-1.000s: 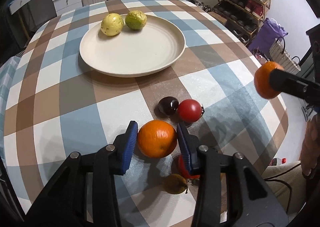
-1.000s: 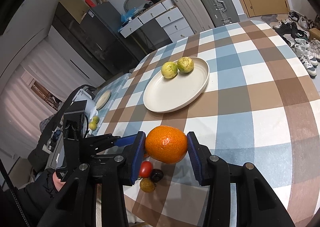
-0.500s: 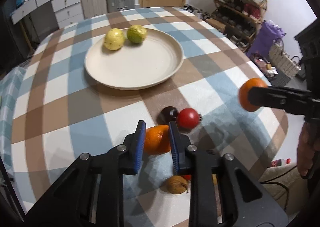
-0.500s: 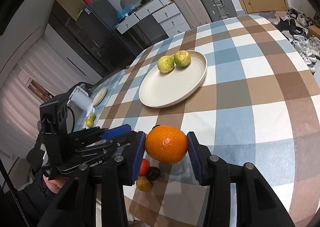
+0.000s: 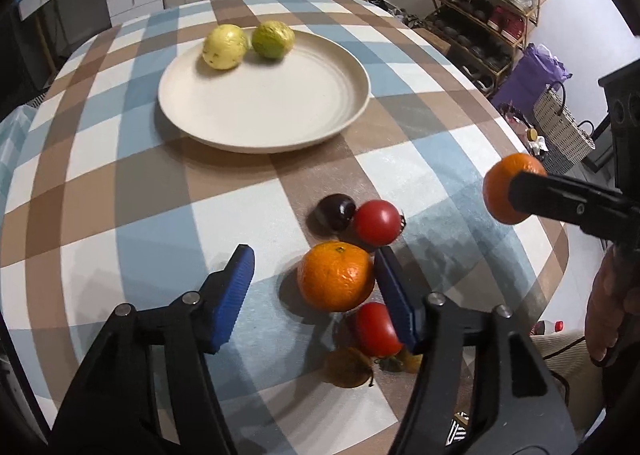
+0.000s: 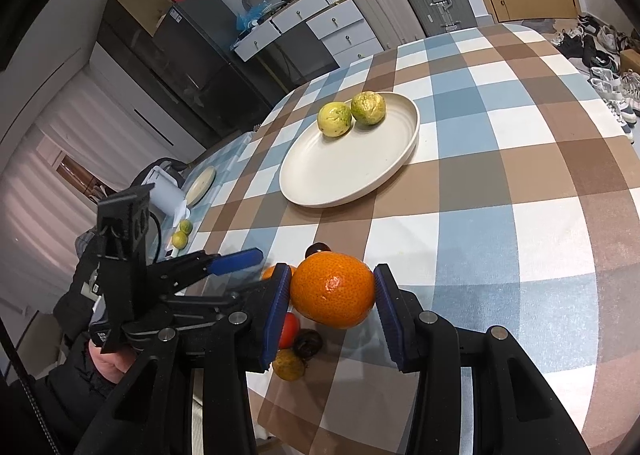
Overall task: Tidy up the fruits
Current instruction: 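Carry both oranges onto the cream plate beside the yellow fruits and release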
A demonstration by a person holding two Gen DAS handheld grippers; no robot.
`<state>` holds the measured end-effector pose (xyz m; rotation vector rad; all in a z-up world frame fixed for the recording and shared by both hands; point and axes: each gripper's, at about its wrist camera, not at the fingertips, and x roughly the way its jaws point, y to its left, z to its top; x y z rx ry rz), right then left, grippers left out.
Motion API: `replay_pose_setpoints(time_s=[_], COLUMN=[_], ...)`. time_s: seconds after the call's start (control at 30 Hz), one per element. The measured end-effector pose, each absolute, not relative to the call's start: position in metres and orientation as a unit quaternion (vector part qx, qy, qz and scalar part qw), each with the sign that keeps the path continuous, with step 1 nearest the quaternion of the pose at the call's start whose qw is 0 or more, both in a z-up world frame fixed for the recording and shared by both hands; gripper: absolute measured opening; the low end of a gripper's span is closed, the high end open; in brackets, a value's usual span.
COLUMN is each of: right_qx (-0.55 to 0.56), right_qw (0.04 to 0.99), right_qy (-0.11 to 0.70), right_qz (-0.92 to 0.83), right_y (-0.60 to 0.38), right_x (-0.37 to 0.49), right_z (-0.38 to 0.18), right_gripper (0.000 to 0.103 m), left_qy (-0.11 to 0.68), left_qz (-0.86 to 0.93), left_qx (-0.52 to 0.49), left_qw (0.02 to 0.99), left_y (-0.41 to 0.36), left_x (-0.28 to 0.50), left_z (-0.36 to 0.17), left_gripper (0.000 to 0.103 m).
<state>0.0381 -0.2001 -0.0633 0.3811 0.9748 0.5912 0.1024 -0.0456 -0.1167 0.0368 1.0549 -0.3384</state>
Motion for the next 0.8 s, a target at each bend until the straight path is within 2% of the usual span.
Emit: replay_pose_setpoints(time_s=[0.07,0.1,0.13,0.2,0.47,0.8], right_qx=[0.180,0.180,0.180,0.180,0.180,0.168], right_qw=[0.825,0.825,0.825,0.825,0.824,0.827], right_qy=[0.457,0.456,0.456,0.455,0.456,0.448], right_qz=[0.280,0.281,0.282,0.283,0.285,0.295], right_y=[-0.200,-0.199,-0.199,-0.200,-0.200,-0.180], right_x=[0.037,0.037,0.037,0.036,0.037,0.064], right_z=[-0.062,-0.062,-0.061,-0.061,-0.061,-0.050], right_gripper=[0.043,0.043,0.043,0.043,0.043,0.043], left_qy=[0.507,0.512,0.515,0.518,0.513,0.466], left_qz=[-0.164,-0.166,-0.167,-0.176,-0.185,-0.153], left_qx=[0.022,0.024,0.023,0.023,0.009,-0.030], left_qw=[0.846,0.843,0.840,0.837,0.838,0.871], left_y=[-0.050,-0.052,-0.053,-0.055,-0.052,-0.006], left_x=[0.103,0.103,0.103,0.103,0.102,0.139], left_z=[-0.121,-0.123,-0.126,-0.127,-0.120,-0.067], left_gripper=[0.059,0.055,0.047,0.038,0.037,0.037])
